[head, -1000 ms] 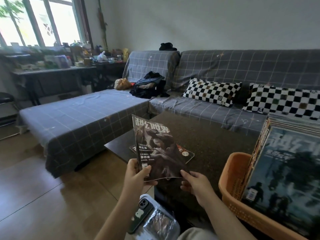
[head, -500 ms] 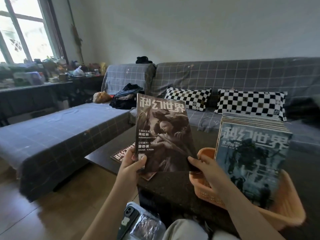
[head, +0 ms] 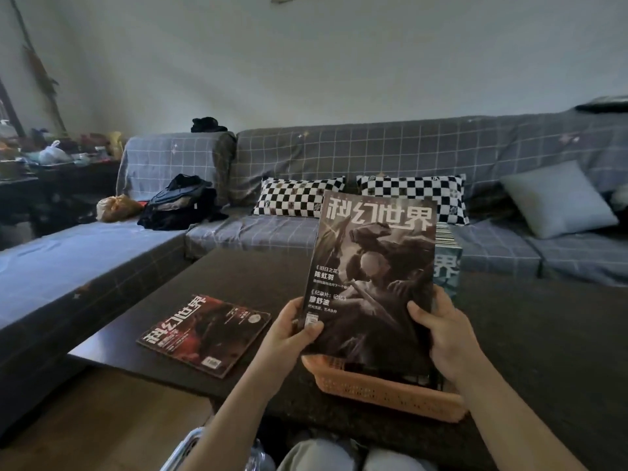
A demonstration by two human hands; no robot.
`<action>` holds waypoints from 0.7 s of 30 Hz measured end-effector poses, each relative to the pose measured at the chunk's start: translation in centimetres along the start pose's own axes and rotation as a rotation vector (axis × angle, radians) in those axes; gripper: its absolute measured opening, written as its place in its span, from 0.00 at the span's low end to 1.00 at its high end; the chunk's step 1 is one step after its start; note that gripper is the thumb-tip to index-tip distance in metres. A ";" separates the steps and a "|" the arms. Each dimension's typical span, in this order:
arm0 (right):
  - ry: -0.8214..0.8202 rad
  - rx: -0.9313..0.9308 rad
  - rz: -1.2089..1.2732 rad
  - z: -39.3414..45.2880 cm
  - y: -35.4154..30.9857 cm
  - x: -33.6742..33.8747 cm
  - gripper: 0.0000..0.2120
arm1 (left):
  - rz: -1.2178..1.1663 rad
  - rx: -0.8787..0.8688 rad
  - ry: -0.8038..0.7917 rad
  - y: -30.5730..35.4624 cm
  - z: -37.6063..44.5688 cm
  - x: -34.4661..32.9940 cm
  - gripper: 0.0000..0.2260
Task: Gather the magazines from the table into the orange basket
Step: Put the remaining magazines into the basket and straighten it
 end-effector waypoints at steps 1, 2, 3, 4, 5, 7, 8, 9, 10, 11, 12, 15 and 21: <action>0.026 0.008 -0.009 -0.1 -0.3 0.7 0.16 | -0.002 0.021 -0.008 -0.3 0.7 -0.6 0.15; 0.055 0.014 -0.027 -0.1 -0.4 1.5 0.16 | 0.009 0.041 -0.006 -0.5 1.4 -1.3 0.14; 0.078 0.018 -0.042 -0.2 -0.5 2.2 0.16 | 0.042 0.060 0.004 -0.8 2.1 -1.9 0.13; 0.091 0.018 -0.047 -0.2 -0.5 2.8 0.16 | 0.079 0.073 0.016 -1.0 2.8 -2.5 0.12; 0.096 0.016 -0.043 -0.3 -0.4 3.5 0.16 | 0.105 0.080 0.026 -1.1 3.5 -3.0 0.11; 0.103 0.007 -0.026 -0.3 -0.2 4.6 0.14 | 0.126 0.096 0.047 -1.5 4.6 -4.0 0.11; 0.106 0.010 -0.030 -0.4 0.0 5.1 0.14 | 0.150 0.115 0.058 -1.8 5.1 -4.4 0.11; 0.108 0.017 -0.049 -0.4 0.0 5.5 0.13 | 0.189 0.130 0.069 -2.2 5.4 -4.6 0.12; 0.120 0.021 -0.093 -0.4 0.2 5.9 0.13 | 0.236 0.139 0.078 -2.5 5.7 -4.8 0.13; 0.145 0.018 -0.165 -0.4 0.4 6.2 0.12 | 0.290 0.148 0.093 -2.9 5.9 -4.9 0.14; 0.182 0.006 -0.265 -0.4 0.8 6.6 0.12 | 0.350 0.160 0.112 -3.3 6.0 -4.9 0.14; 0.283 -0.046 -0.582 -0.1 1.7 7.3 0.18 | 0.488 0.200 0.171 -4.4 6.2 -5.0 0.12; 0.363 -0.030 -0.994 0.5 2.7 7.1 0.25 | 0.629 0.180 0.269 -4.5 6.4 -5.1 0.14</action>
Point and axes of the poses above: each hand's wrist, its own z-axis towards the middle knuckle, its own x-axis out of the back of the hand, y = z × x, the point moved 2 cm from there along z, towards the middle knuckle, and after that the axes turned 6 degrees about -y, right-handed, at the moved point
